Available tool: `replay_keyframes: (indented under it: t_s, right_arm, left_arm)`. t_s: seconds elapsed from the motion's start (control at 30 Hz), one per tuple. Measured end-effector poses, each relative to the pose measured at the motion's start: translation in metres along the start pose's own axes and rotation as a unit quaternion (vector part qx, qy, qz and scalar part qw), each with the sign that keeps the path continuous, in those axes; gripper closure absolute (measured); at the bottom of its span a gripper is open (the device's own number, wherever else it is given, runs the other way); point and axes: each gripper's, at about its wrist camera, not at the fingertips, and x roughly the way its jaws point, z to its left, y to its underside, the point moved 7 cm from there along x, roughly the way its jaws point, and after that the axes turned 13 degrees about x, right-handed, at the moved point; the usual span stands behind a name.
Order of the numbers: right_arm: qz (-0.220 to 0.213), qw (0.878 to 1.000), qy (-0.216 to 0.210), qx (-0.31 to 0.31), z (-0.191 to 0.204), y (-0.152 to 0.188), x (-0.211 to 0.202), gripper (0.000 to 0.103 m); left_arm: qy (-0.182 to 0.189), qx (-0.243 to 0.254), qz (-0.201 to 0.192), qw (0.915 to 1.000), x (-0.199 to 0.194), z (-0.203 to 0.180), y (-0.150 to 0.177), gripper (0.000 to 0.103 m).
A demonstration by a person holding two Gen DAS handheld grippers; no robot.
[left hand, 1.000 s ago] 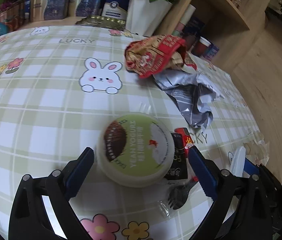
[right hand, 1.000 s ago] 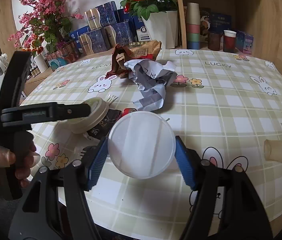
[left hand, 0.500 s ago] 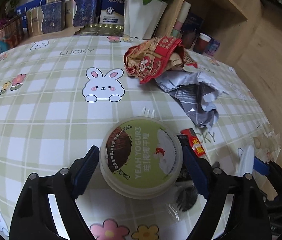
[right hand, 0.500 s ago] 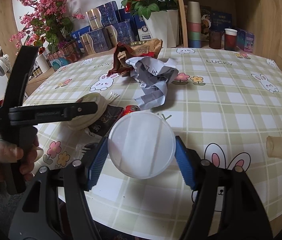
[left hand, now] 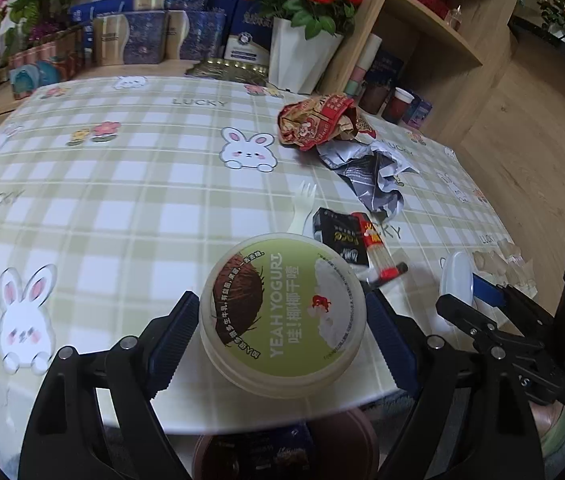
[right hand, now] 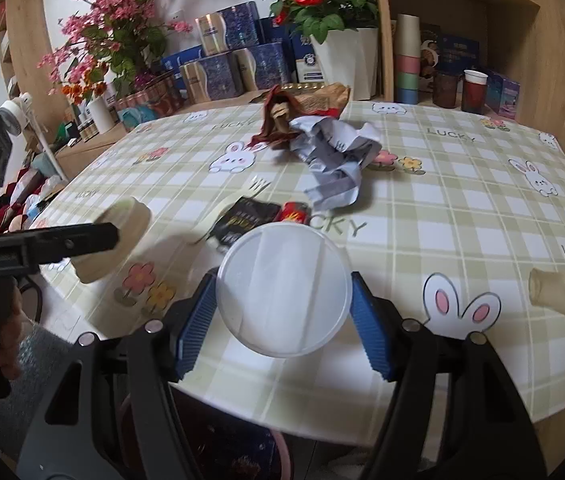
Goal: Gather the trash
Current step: 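Carry both lids over the bin and open the right tool to drop the clear lid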
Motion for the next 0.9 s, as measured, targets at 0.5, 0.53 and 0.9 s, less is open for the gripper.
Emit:
replay_keyframes:
  t_s: [0.5,0.53,0.9]
  right_arm:
    - [0.067,0.996,-0.042,-0.037,0.058,0.071,-0.023,0.037]
    - [0.073,0.996,-0.043,-0.039,0.061,0.077,-0.024,0.037]
    - [0.132,0.989,-0.038,-0.059,0.074,0.123,-0.021,0.036]
  left_arm:
    - [-0.014,-0.034,-0.025,0.999,-0.082,0.001,0.057,0.021]
    - [-0.014,-0.035,-0.026,0.9989,-0.086,0.001,0.061,0.021]
    - [-0.02,-0.04,-0.041,0.9982,-0.112,0.0,0.08,0.021]
